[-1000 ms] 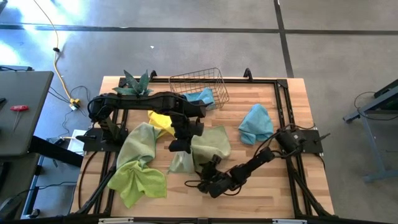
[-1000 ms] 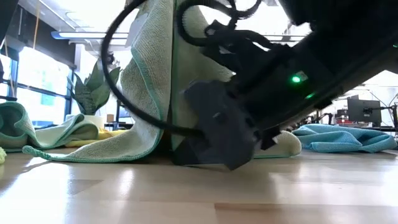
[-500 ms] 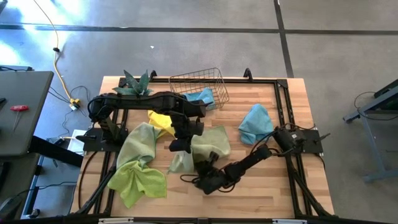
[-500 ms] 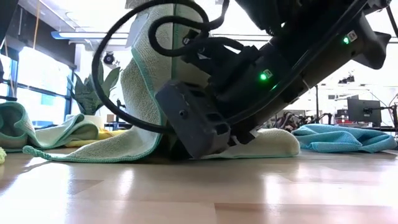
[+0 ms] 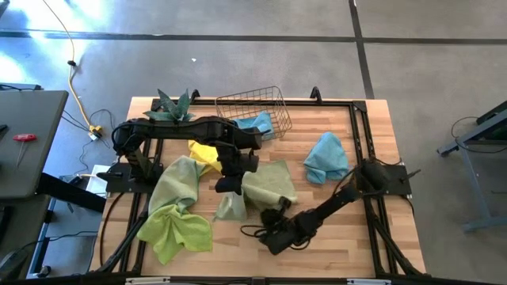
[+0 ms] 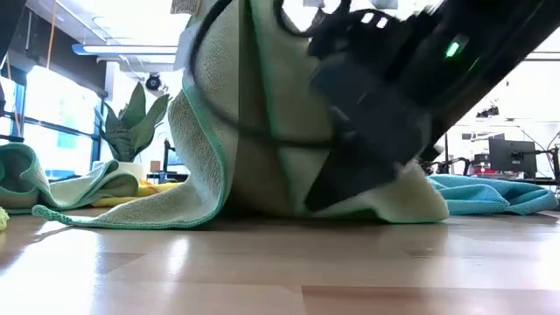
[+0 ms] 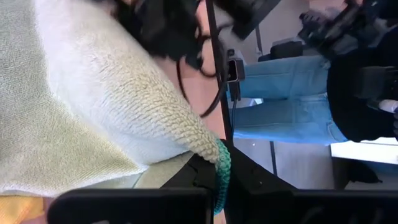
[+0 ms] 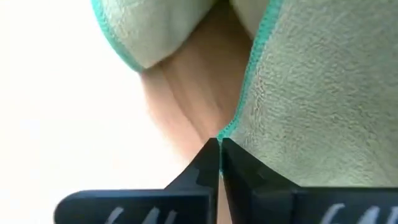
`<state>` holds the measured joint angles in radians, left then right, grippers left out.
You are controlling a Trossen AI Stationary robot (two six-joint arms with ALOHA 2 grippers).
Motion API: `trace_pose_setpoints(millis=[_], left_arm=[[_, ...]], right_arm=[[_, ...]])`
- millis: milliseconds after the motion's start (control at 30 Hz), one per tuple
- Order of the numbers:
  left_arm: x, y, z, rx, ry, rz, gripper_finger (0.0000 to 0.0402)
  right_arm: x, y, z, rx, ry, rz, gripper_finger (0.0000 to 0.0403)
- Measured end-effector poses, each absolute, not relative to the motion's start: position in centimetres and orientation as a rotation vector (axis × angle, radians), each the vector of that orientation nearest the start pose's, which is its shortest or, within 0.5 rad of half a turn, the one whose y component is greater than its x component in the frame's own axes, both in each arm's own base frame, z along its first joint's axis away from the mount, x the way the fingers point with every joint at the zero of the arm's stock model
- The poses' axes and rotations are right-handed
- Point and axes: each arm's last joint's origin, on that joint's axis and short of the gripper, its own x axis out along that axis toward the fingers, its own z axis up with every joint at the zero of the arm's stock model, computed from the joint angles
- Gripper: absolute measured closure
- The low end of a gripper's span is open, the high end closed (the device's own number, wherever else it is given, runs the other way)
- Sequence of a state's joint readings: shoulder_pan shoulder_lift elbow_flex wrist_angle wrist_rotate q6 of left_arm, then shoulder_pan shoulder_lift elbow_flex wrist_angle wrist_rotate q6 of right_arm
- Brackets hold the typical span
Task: Fold microfiber towels
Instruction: Fold the right light blue microfiber cloth
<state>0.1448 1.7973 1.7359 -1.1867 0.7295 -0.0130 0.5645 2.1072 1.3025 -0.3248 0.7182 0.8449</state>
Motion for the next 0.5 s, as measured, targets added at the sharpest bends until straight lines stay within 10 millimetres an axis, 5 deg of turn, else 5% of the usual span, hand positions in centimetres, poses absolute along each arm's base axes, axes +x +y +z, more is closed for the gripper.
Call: trace_pose_setpoints(millis=[500], left_arm=[[35.5,0.6,32.0,-0.479,1.185,-0.559,0.0401]], right_arm=[[28.7,20.6,22.4,0.246,0.725,-0.488,0.0403]])
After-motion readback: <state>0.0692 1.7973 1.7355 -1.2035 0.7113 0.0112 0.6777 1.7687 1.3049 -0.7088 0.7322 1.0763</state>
